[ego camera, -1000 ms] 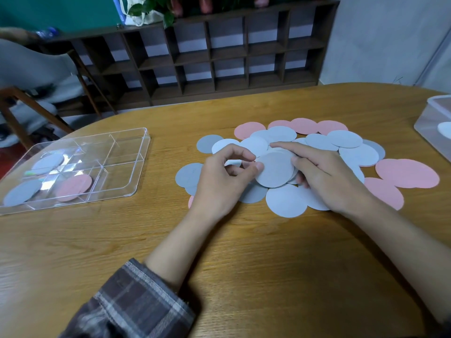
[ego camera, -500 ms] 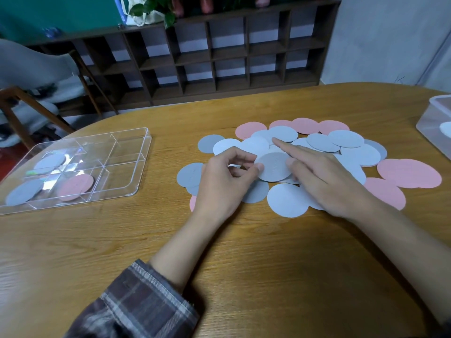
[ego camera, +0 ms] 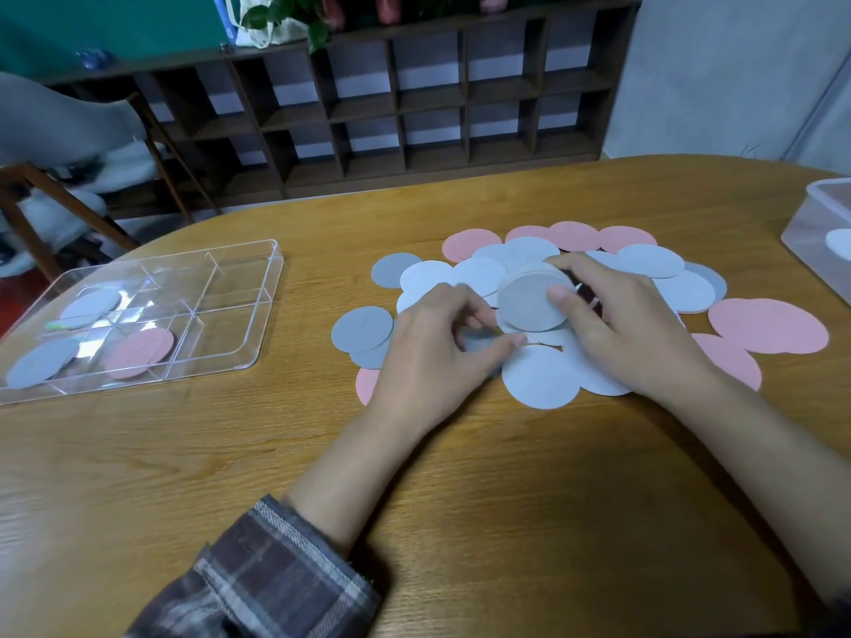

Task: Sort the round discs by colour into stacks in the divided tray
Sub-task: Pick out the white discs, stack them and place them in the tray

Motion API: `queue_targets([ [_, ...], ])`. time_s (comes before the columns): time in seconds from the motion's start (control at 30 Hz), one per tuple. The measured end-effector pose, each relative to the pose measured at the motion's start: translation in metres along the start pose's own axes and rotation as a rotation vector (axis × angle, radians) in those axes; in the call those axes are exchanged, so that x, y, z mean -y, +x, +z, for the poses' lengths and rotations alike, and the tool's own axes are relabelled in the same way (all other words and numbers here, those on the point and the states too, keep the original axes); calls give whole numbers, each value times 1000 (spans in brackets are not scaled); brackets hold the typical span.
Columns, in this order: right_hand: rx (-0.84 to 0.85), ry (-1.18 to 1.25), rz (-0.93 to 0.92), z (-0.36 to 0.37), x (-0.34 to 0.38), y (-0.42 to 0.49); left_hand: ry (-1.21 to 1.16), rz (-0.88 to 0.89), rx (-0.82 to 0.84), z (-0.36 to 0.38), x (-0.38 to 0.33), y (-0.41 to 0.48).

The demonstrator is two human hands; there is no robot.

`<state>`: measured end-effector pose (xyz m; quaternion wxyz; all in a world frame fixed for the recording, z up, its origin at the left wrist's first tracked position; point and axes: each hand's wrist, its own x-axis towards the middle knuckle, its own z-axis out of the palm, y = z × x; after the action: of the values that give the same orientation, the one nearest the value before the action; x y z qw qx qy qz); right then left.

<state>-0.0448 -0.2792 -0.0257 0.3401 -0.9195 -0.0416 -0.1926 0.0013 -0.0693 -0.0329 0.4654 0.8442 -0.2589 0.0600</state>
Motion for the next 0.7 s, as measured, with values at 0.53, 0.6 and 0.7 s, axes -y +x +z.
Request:
queue_targets([
  [0.53,-43,-28,27,-3,0,2,110,45,309,-3,-2,-3],
  [0.6,-49,-17,41,-3,0,2,69,54,298,-5,-3,-2],
  [0.7,-29,6,47,-4,3,1,-31,25,266,-7,-3,-1],
])
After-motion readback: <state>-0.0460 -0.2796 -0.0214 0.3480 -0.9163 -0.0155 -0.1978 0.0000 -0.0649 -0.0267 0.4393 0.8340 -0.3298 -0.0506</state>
